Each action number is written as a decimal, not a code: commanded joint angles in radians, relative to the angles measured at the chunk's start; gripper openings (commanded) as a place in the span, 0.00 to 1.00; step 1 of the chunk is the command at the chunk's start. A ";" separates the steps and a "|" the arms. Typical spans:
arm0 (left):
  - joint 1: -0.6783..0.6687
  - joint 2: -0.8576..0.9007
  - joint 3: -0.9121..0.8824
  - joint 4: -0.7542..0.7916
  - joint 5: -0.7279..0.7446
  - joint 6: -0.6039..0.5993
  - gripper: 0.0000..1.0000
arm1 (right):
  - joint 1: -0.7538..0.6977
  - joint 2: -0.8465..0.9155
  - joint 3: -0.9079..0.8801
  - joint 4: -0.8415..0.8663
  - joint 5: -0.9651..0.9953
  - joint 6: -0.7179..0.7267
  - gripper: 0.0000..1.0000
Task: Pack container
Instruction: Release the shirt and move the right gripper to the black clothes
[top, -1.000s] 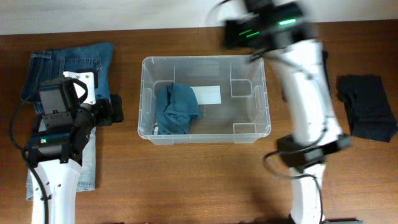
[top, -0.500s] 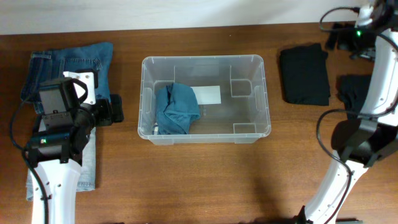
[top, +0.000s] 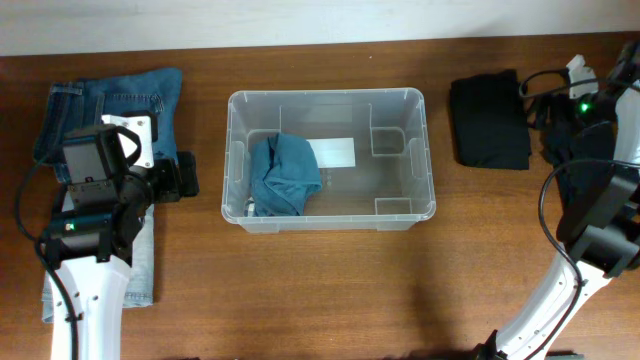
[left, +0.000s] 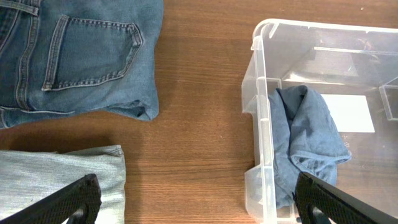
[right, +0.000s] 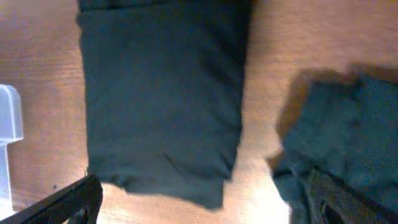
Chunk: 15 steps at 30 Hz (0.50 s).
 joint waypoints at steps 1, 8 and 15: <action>0.003 0.003 0.000 0.003 -0.007 -0.010 0.99 | 0.005 0.013 -0.051 0.037 -0.130 -0.042 0.99; 0.003 0.003 0.000 0.003 -0.007 -0.010 0.99 | 0.006 0.084 -0.054 0.054 -0.179 -0.038 0.99; 0.003 0.003 0.000 0.003 -0.007 -0.010 0.99 | 0.005 0.126 -0.054 0.064 -0.180 -0.037 0.99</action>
